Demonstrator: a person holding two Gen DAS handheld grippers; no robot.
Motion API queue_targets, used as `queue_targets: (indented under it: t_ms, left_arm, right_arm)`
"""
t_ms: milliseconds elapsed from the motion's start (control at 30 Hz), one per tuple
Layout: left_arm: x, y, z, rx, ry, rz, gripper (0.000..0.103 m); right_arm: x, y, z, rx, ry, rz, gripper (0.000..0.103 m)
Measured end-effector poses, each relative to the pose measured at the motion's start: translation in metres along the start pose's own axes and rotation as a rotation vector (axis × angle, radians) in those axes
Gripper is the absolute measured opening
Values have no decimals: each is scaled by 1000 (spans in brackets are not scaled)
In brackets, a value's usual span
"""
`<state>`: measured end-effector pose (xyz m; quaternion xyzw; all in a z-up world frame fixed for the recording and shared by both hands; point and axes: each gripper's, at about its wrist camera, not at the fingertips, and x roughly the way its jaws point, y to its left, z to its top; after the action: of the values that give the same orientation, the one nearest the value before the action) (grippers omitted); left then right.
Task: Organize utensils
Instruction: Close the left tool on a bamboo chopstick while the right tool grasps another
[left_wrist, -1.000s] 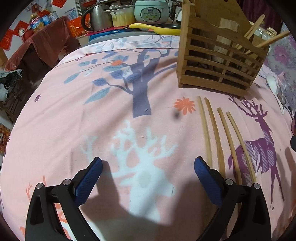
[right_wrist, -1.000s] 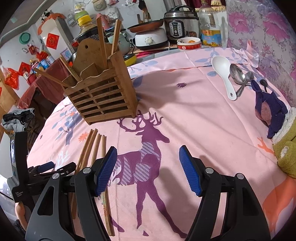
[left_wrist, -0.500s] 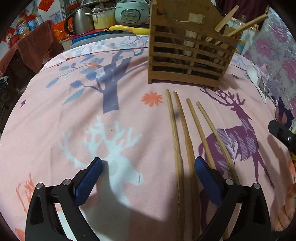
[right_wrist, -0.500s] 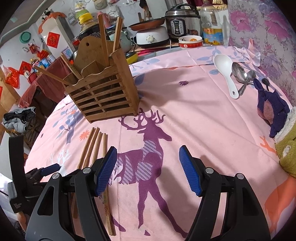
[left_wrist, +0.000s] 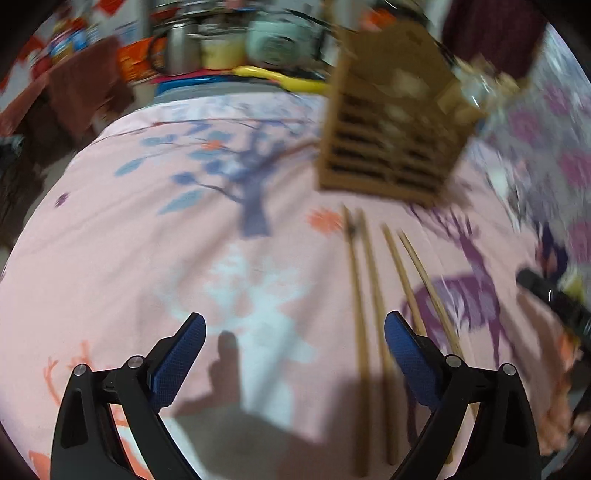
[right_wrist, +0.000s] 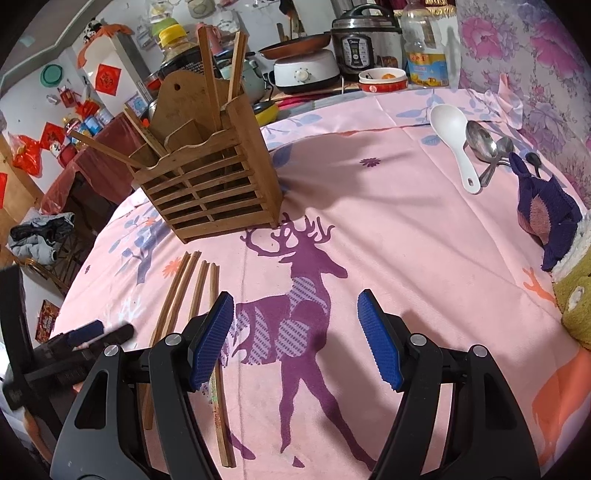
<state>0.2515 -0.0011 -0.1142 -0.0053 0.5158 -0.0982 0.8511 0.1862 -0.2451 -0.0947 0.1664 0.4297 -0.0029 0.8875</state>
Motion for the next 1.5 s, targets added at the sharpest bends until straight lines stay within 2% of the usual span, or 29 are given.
queue_targets:
  t_ms: [67,133,200,267,400,500,567,600,633,700,867,933,1133,1333,1500]
  left_arm:
    - [16,-12,-4,60,48,38,95]
    - [15,-6,-4,48,42,34,93]
    - [14,6,-4,5,48,64,91]
    - [11,22,-1,-56,43,44,91]
    - [6,31,-2,-86,39,60,90]
    - [-2,18,-6,-43,10,38,90]
    - [-9,5,-12,12,-12,13,87]
    - [-11,-4,-16,49,-17,24,86]
    - [-10,-8,-19,67,-14,36,81]
    - [-2,-13,-23,93,21,45,66]
    - [-7,-14,-34,120,6,55,50]
    - [-13,-12,-43,131,-3,53,47]
    - [-29,-9,-68,158,-15,44,46]
    - [-36,-8,-77,165,-15,13,45]
    - [-35,-8,-76,161,-15,15,46]
  right_arm:
    - [2,0,0,3,6,0,68]
    - [2,-1,0,3,9,-2,68]
    - [2,-1,0,3,8,-3,68]
    - [3,-2,0,7,10,-2,68]
    - [4,-3,0,8,12,2,68]
    - [3,-3,0,6,9,3,68]
    - [3,-2,0,4,9,3,68]
    - [3,-2,0,4,9,2,68]
    - [3,-1,-1,2,10,1,68]
    - [3,-1,-1,0,12,-2,68]
    - [4,0,-2,-2,17,-3,68]
    - [4,-1,-3,-2,16,-4,68]
    - [-12,9,-19,-39,4,48,68]
    - [-34,26,-69,-216,18,72,67]
    - [-32,37,-84,-298,62,77,54]
